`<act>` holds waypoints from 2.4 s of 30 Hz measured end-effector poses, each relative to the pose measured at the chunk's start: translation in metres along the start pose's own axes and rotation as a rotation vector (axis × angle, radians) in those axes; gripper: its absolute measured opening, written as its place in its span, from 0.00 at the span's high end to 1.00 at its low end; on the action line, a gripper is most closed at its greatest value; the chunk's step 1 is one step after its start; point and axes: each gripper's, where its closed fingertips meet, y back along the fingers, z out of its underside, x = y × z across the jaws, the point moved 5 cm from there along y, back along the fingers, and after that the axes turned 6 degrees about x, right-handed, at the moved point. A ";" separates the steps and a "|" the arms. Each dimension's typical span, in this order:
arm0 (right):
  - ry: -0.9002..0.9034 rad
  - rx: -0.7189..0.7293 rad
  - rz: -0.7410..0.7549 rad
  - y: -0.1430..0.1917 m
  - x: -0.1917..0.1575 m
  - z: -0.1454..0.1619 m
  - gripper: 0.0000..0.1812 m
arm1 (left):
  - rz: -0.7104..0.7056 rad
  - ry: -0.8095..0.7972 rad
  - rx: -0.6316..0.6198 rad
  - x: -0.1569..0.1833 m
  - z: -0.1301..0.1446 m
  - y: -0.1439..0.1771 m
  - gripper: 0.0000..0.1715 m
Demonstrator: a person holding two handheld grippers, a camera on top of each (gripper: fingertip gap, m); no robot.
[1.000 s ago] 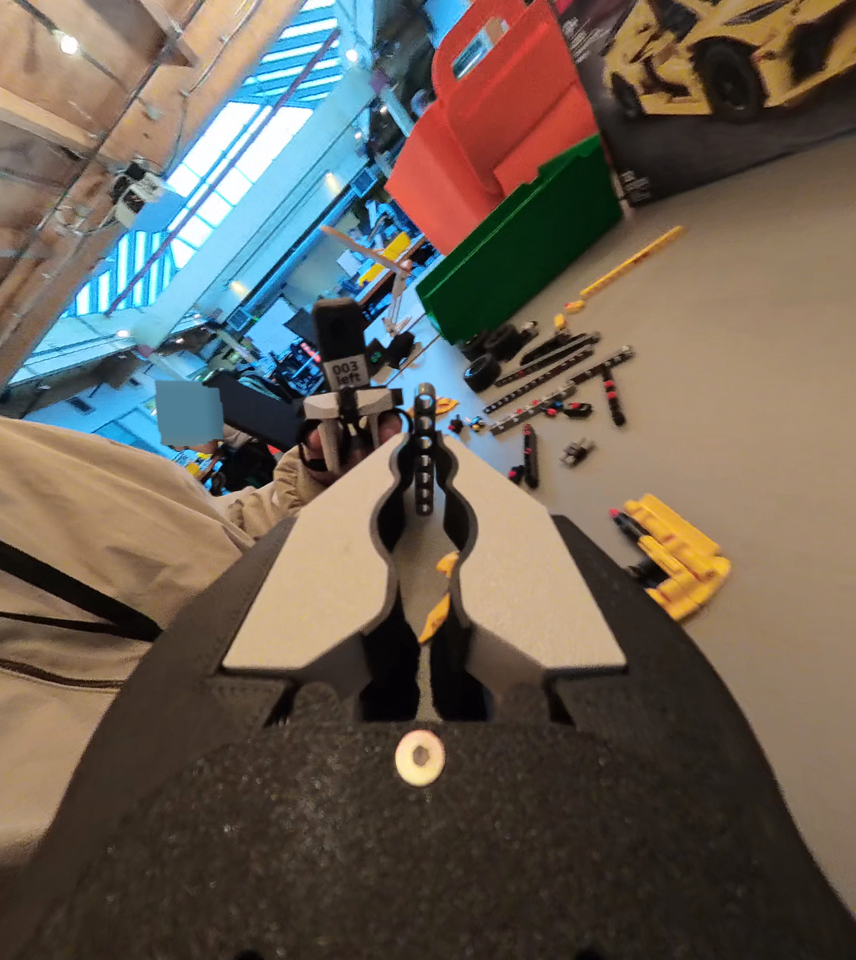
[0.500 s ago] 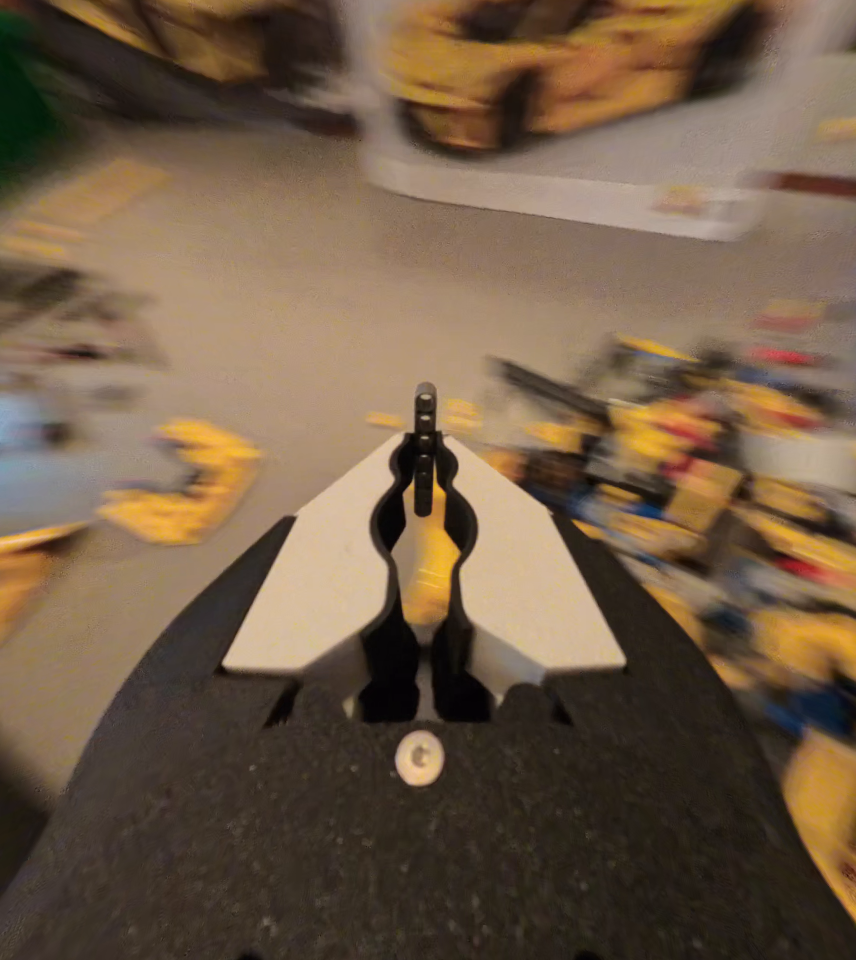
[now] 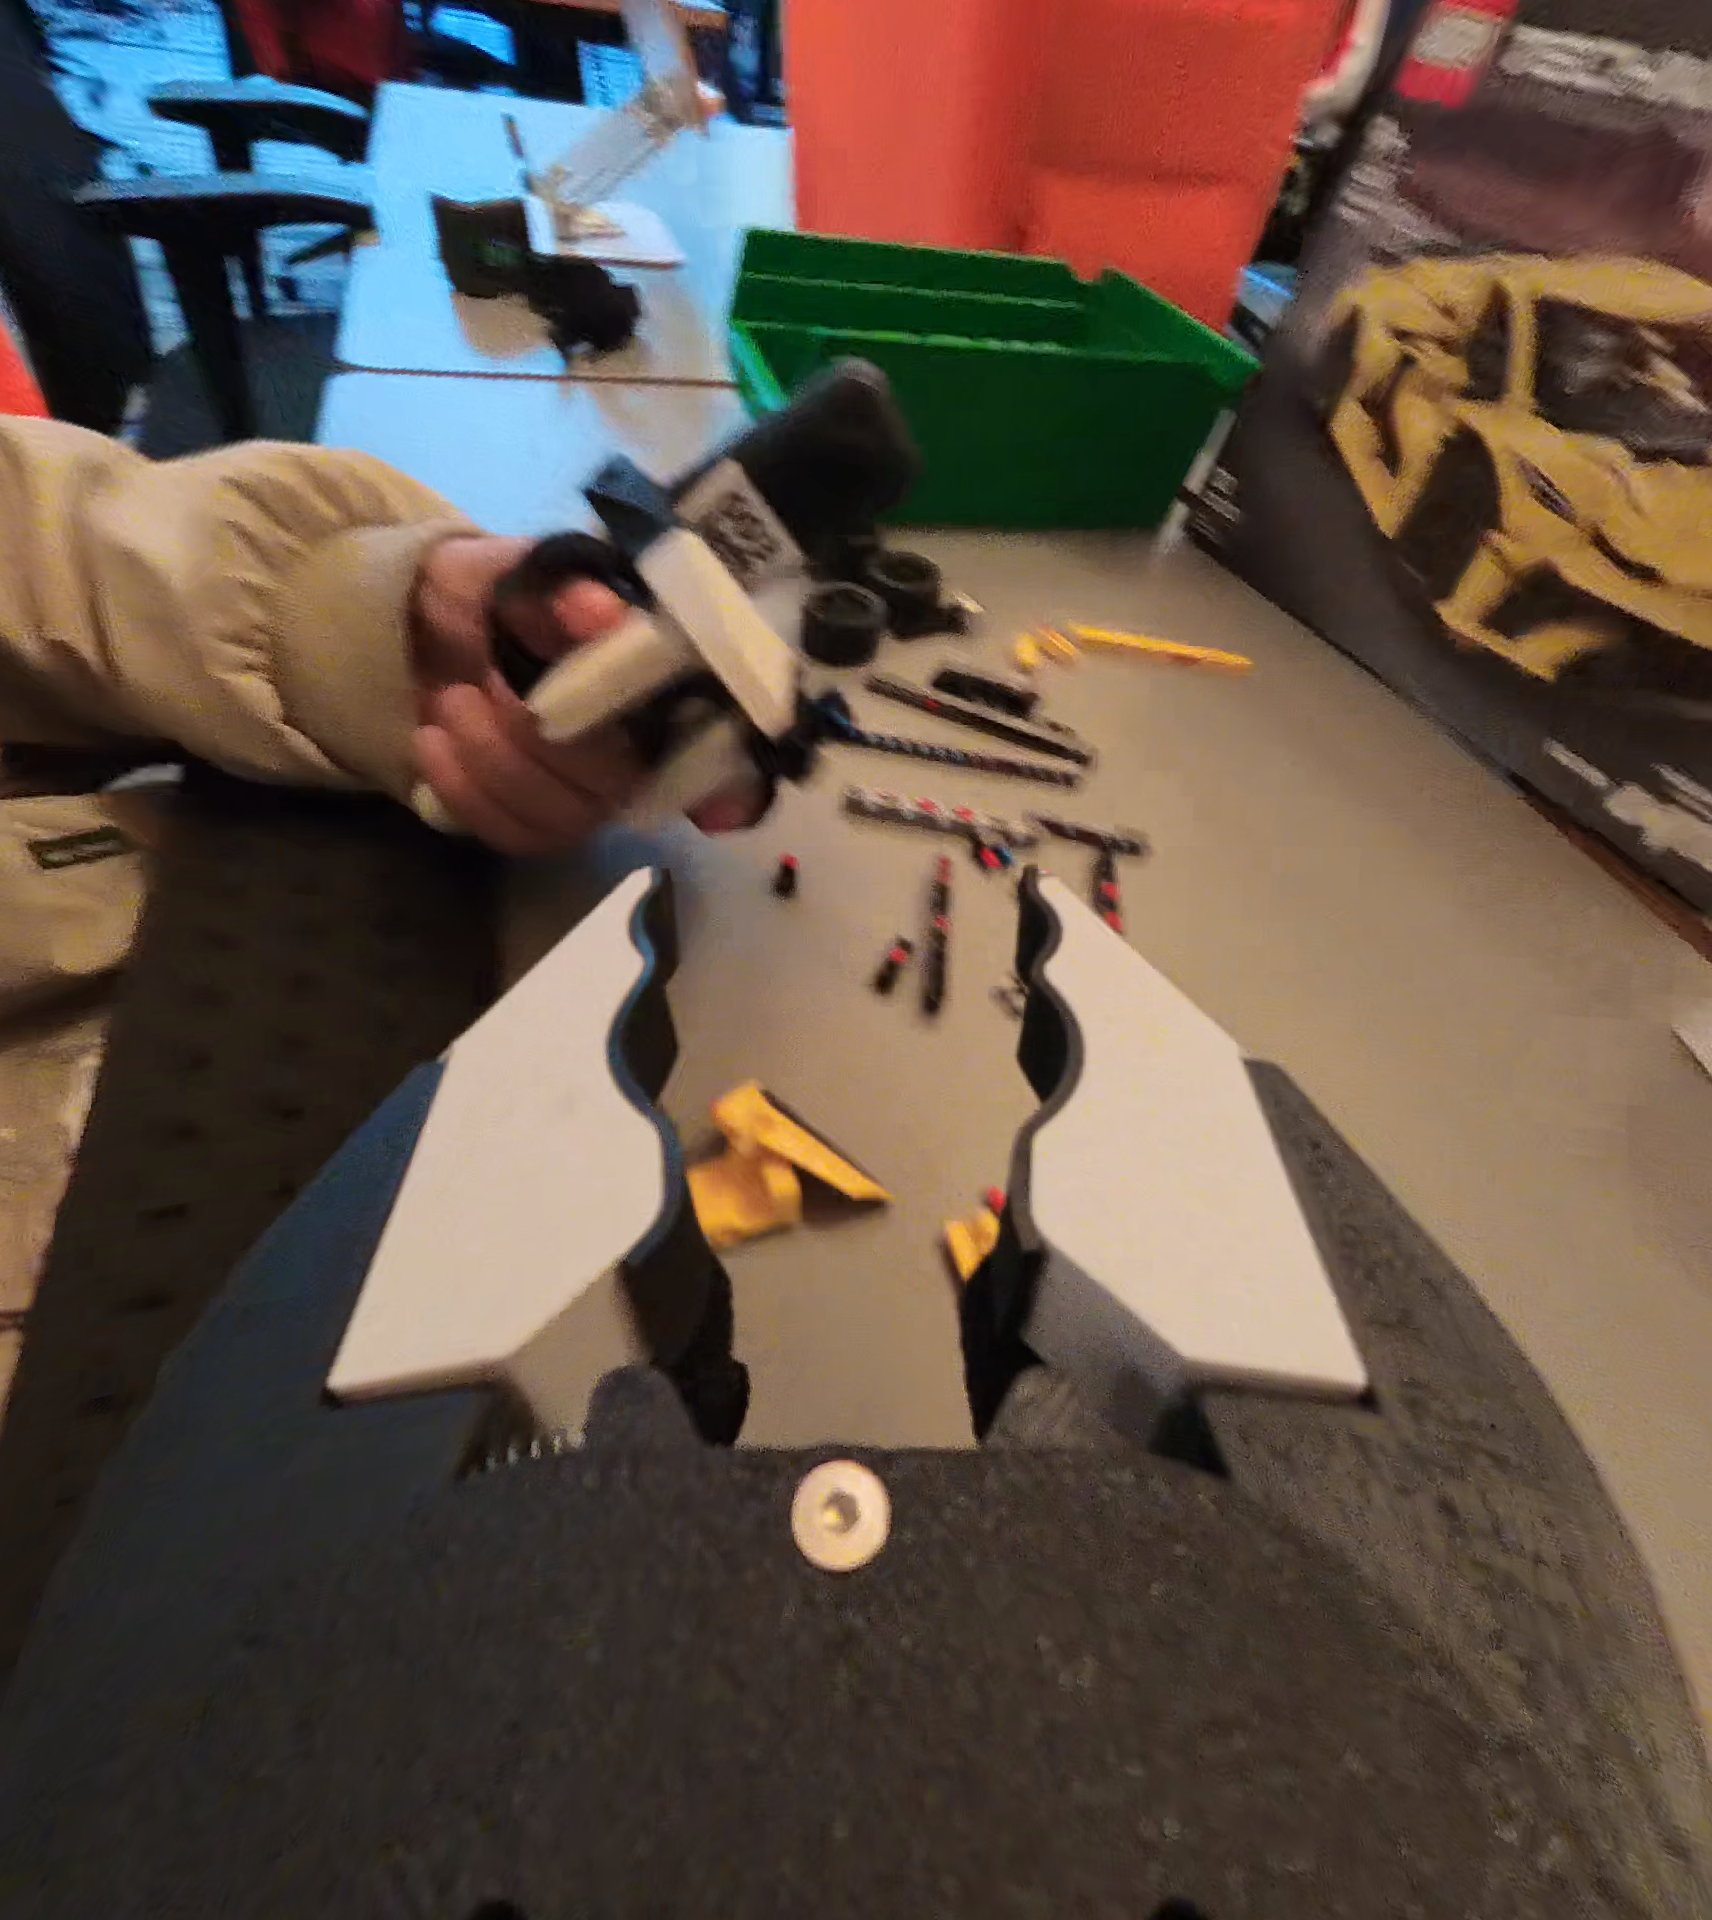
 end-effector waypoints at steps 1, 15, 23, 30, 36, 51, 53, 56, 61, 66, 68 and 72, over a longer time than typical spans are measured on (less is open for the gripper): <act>0.019 0.011 -0.029 -0.008 -0.011 -0.004 0.65 | -0.003 -0.003 -0.017 0.000 0.002 -0.001 0.96; -0.256 0.478 -0.141 0.032 0.006 -0.035 0.87 | 0.069 -0.150 0.097 0.025 -0.011 0.004 0.81; -0.508 0.602 -0.113 0.096 0.064 -0.024 0.87 | 0.037 -0.119 0.148 0.020 -0.020 0.010 0.82; -0.220 -0.429 1.072 0.207 0.162 0.107 0.87 | -0.468 -0.508 -0.185 -0.029 0.011 -0.002 0.83; -0.257 -0.566 1.170 0.217 0.165 0.129 0.75 | -0.569 -0.684 -0.533 -0.048 0.050 -0.010 0.79; -0.199 -0.289 -0.139 -0.006 -0.003 0.068 0.79 | -0.643 -0.770 -0.480 -0.045 0.036 0.000 0.87; -0.165 -0.304 -0.121 -0.013 -0.004 0.069 0.76 | -0.652 -0.738 -0.412 -0.042 0.023 0.010 0.90; -0.145 -0.234 -0.025 -0.009 0.007 0.065 0.80 | -0.726 -0.748 -0.328 -0.039 -0.001 0.035 0.90; -0.219 -0.147 0.084 -0.002 0.028 0.068 0.83 | -0.916 -0.841 -0.170 -0.009 -0.070 0.105 0.90; -0.167 -0.129 0.159 -0.003 0.034 0.066 0.84 | -1.213 -0.786 -0.054 -0.002 -0.142 0.177 0.90; -0.163 -0.145 0.168 -0.002 0.035 0.070 0.85 | -1.328 -0.743 -0.079 -0.011 -0.158 0.197 0.90; -0.182 -0.159 0.202 0.002 0.040 0.075 0.85 | -1.464 -0.677 -0.142 -0.019 -0.165 0.223 0.90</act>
